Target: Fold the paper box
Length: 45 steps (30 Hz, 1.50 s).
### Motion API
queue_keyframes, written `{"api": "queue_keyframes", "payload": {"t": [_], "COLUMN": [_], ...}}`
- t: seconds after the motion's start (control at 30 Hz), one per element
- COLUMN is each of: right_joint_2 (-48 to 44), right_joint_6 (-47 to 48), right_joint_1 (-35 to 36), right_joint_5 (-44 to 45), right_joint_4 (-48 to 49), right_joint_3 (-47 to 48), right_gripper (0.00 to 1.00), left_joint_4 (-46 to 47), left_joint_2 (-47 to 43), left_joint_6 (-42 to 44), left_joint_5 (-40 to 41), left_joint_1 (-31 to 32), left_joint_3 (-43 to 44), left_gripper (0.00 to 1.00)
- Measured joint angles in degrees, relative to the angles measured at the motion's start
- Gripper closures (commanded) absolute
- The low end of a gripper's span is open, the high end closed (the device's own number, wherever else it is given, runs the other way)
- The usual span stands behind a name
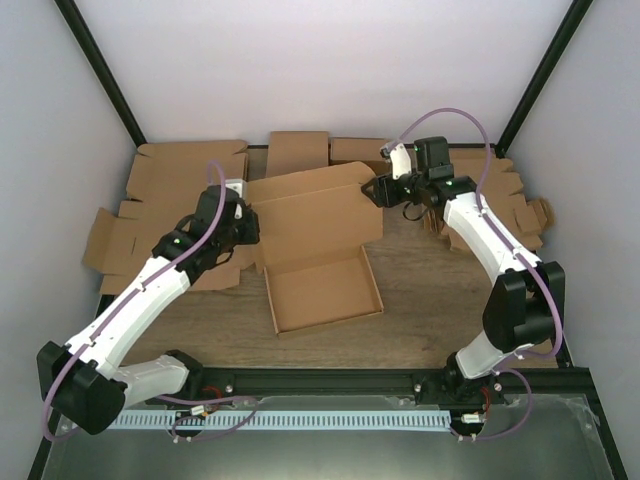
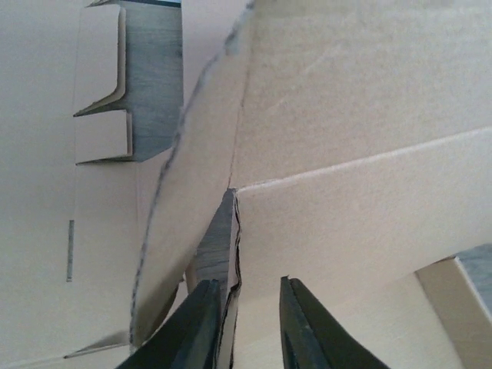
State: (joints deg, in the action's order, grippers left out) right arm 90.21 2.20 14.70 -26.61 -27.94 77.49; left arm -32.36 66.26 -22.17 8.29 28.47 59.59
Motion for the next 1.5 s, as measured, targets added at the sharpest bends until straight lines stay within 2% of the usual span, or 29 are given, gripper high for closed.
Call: {"api": "queue_keyframes", "payload": {"t": [0.1,0.27,0.5,0.63,0.83,1.0,1.27,1.5], "right_joint_2": [0.04,0.02,-1.38,-3.26,-7.10,-12.66,-18.36,-23.10], "right_joint_6": [0.09,-0.02,-1.95,-3.43,-7.32,-12.41,-20.06,-24.74], "right_joint_1": [0.07,0.72,3.43,6.16,7.78,8.39,8.74,8.79], "right_joint_5": [-0.66,-0.72,2.89,5.35,9.94,13.66,25.49,29.73], "right_joint_4": [-0.33,-0.55,-3.39,-4.44,-4.09,1.44,5.35,6.67], "right_joint_3": [0.00,0.00,0.00,-0.22,-3.48,-11.02,-13.57,-18.75], "right_gripper": [0.53,0.70,0.86,0.98,0.99,0.99,0.99,0.99], "left_joint_4": [0.00,-0.42,-0.59,-0.59,0.55,3.56,10.38,14.14], "left_joint_2": [0.00,0.00,-0.28,-1.09,-2.71,-3.85,0.42,3.91], "left_joint_6": [-0.02,-0.15,-0.09,-0.11,-0.33,-0.94,-1.95,-2.73], "left_joint_5": [-0.09,-0.50,-0.79,-1.07,-1.66,-3.17,-5.90,-9.03], "left_joint_1": [0.00,0.00,-0.20,-0.20,0.15,1.27,2.78,3.34], "left_joint_3": [0.11,0.11,0.09,0.02,-0.94,-2.86,-2.49,-2.54], "left_gripper": [0.84,0.95,0.96,0.96,0.96,0.96,0.96,0.96]}}
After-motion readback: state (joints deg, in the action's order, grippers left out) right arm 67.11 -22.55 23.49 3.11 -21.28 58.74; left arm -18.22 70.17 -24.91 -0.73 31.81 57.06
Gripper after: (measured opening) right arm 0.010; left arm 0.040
